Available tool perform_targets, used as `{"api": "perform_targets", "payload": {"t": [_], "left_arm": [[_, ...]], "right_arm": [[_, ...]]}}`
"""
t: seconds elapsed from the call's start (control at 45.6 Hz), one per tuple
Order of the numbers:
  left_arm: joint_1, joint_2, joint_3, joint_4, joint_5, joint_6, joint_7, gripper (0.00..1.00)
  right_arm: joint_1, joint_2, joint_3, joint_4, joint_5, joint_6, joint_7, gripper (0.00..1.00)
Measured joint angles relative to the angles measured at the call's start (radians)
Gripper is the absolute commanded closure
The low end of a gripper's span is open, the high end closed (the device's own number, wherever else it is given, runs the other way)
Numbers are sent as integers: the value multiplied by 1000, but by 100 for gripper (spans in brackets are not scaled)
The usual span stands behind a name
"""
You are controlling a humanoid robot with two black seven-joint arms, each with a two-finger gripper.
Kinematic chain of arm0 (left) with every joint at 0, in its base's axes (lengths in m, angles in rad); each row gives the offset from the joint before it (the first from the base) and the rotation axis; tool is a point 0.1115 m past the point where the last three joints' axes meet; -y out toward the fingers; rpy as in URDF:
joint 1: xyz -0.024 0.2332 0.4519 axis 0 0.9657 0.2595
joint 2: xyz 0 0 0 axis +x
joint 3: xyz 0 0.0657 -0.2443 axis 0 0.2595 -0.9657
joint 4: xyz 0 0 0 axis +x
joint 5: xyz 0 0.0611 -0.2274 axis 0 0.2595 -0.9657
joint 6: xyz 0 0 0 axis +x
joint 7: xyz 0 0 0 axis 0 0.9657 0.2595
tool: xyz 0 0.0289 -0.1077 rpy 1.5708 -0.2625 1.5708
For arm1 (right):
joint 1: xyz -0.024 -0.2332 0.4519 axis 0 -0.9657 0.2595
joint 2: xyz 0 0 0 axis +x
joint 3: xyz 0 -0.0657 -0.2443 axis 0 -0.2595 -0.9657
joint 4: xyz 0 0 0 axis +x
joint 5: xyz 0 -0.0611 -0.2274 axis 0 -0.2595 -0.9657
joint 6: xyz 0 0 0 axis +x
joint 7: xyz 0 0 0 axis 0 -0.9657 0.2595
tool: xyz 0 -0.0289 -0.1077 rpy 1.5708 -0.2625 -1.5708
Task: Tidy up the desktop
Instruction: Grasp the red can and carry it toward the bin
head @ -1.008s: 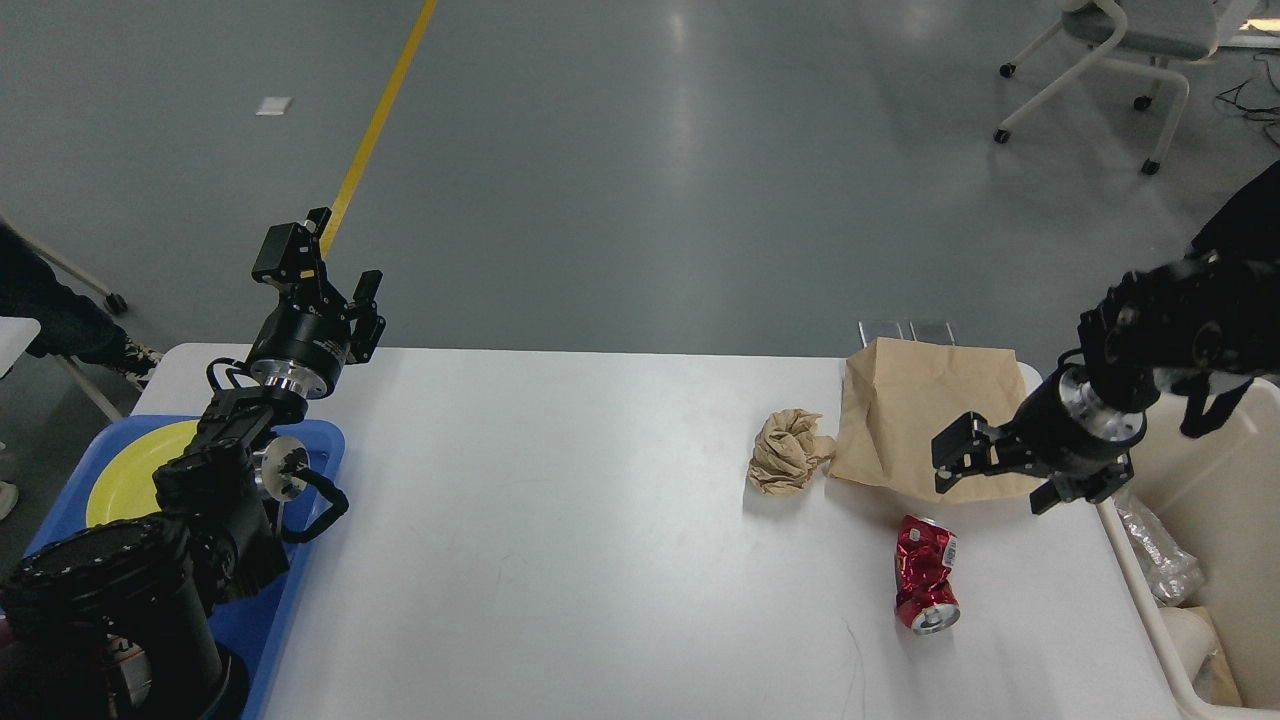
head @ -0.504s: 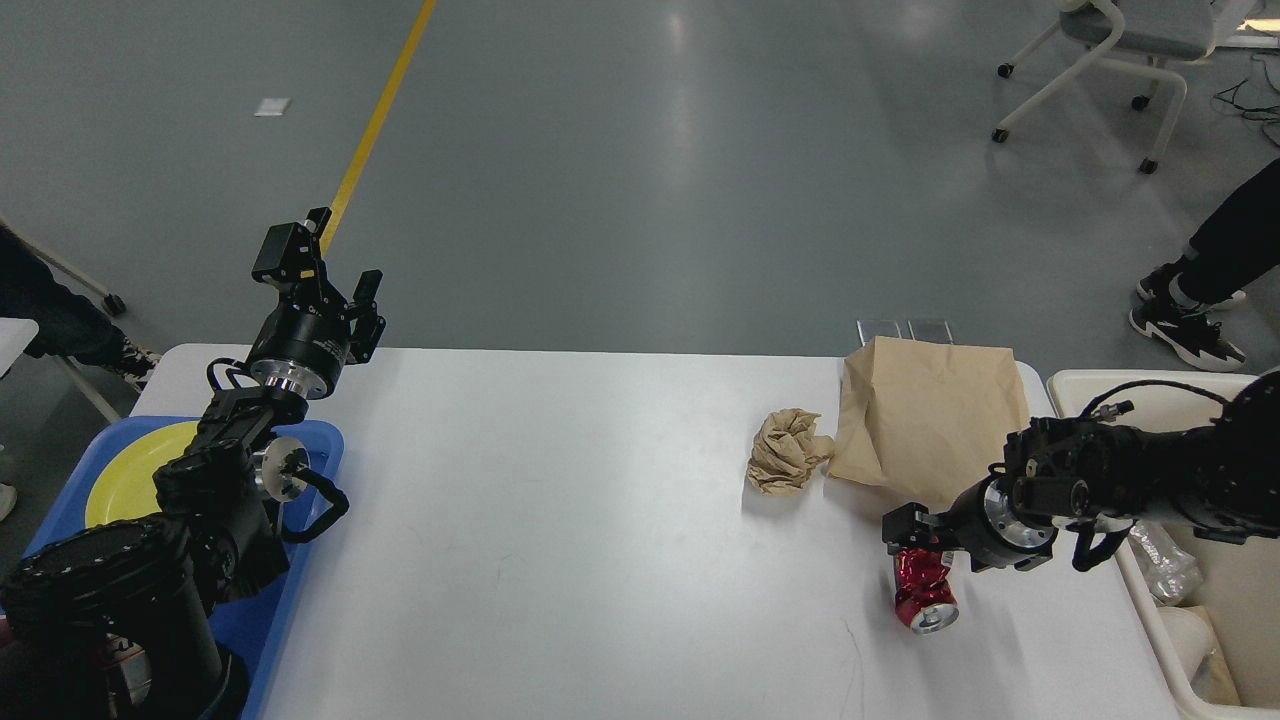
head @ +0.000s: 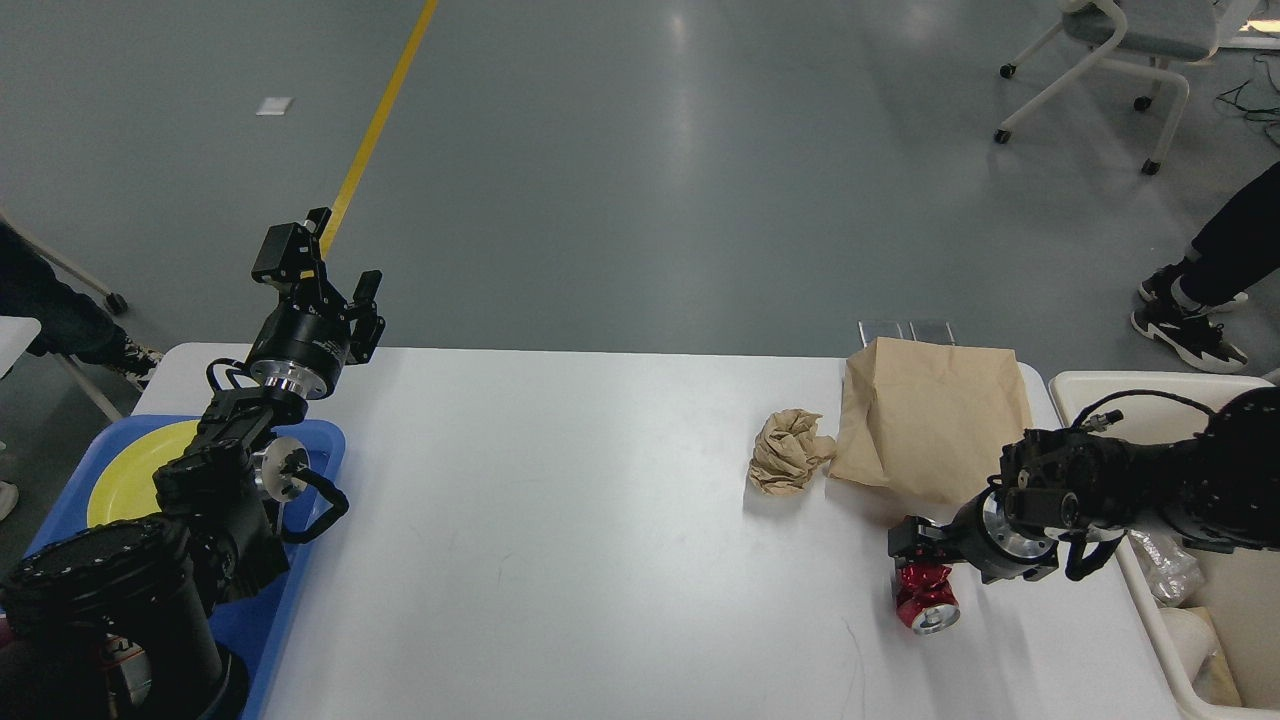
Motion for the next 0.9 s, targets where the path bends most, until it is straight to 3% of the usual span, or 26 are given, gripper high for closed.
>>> {"api": "perform_targets", "payload": {"t": [0.088,0.241,0.285,0.351,0.438,0.767,0.898], "left_arm": [[0,0,0,0,0,0,0,4],[0,0,0,0,0,0,0,4],[0,0,0,0,0,0,0,4],[0,0,0,0,0,0,0,4],[0,0,0,0,0,0,0,4],[0,0,0,0,0,0,0,4],[0,0,0,0,0,0,0,4]], "right_arm": [[-6,0,2,0,3,-4,0,4],[-21,0,6,0,4,-49,0,19],[-24,1,9,1,5,-71,0,34],[-26,1,10,4,5,-90,0,65],[-26,2,10,12,5,-95,0,99],[0,-16,9,40,7,-7,0,100],[66,-77,14,98,8,35,0,100]]}}
